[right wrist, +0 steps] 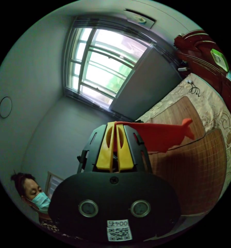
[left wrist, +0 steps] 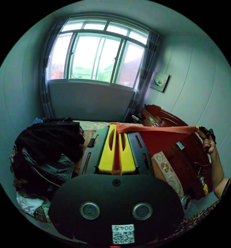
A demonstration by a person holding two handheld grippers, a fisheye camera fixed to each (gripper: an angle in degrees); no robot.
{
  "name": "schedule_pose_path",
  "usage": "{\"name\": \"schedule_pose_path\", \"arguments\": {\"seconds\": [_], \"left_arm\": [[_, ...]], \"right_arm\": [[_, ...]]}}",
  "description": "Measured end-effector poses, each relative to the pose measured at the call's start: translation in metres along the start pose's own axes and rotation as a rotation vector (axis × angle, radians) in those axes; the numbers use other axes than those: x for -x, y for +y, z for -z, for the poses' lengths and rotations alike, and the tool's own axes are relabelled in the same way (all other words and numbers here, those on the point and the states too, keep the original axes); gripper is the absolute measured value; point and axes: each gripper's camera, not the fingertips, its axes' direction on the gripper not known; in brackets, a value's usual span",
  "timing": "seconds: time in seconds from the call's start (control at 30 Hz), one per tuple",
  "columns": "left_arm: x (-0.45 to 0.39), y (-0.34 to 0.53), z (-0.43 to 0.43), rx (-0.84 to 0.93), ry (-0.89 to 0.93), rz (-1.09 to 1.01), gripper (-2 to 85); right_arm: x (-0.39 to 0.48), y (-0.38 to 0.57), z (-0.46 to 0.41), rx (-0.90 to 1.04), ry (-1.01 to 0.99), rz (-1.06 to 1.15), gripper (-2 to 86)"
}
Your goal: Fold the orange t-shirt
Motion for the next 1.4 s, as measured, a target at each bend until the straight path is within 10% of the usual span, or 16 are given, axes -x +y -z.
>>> {"name": "schedule_pose_path", "arguments": {"seconds": [0.87,1.4], "left_arm": [[-0.032,0.028,-0.143,-0.023,-0.066,0.076,-0.3],[-0.448,0.184,-0.503,0.311,0.207,-0.562,-0.3]], "right_arm": [[0.021,0.170,-0.066,0.536,-0.172,0.287,-0.7],[-0.144,0.303,-0.144,0.453,-0.082,-0.032,-0.7]]}}
